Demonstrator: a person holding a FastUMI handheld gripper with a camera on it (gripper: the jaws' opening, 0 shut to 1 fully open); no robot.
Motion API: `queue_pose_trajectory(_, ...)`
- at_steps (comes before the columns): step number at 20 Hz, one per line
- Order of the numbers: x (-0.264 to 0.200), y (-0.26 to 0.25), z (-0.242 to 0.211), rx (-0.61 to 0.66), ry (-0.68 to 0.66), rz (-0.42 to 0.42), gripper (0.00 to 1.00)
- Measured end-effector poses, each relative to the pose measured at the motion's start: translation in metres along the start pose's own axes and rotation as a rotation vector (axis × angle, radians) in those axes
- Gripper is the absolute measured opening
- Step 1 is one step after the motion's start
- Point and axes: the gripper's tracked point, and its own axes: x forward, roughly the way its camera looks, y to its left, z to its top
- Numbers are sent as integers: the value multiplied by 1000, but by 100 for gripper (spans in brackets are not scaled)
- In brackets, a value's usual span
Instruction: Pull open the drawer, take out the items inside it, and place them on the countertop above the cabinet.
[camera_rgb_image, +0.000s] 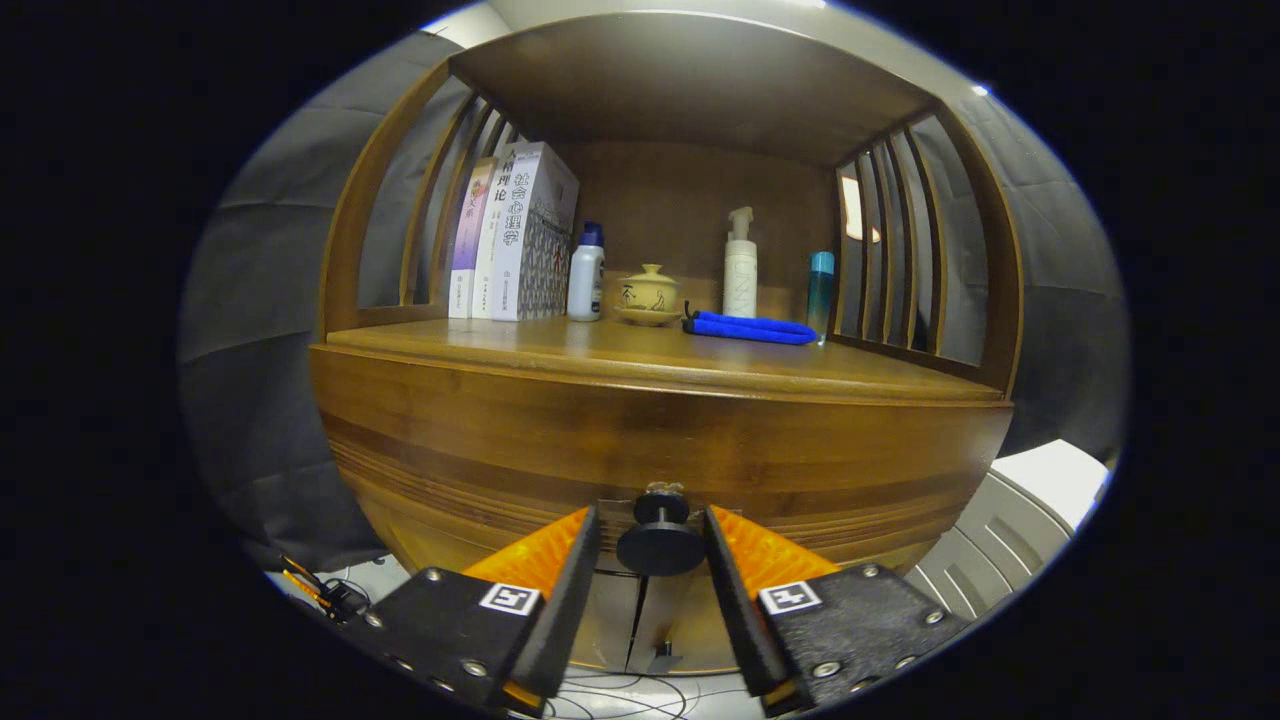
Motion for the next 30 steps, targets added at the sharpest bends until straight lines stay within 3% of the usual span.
queue_pose_trajectory(1,-1,0,1,17,-4,11,55)
queue_pose_trajectory(5,0,1,-2,62,-8,30,43)
queue_pose_trajectory(9,-1,0,-4,51,1,30,38)
queue_pose_trajectory(15,-24,0,-9,50,4,40,38)
queue_pose_trajectory(30,-149,5,-39,23,-27,54,38)
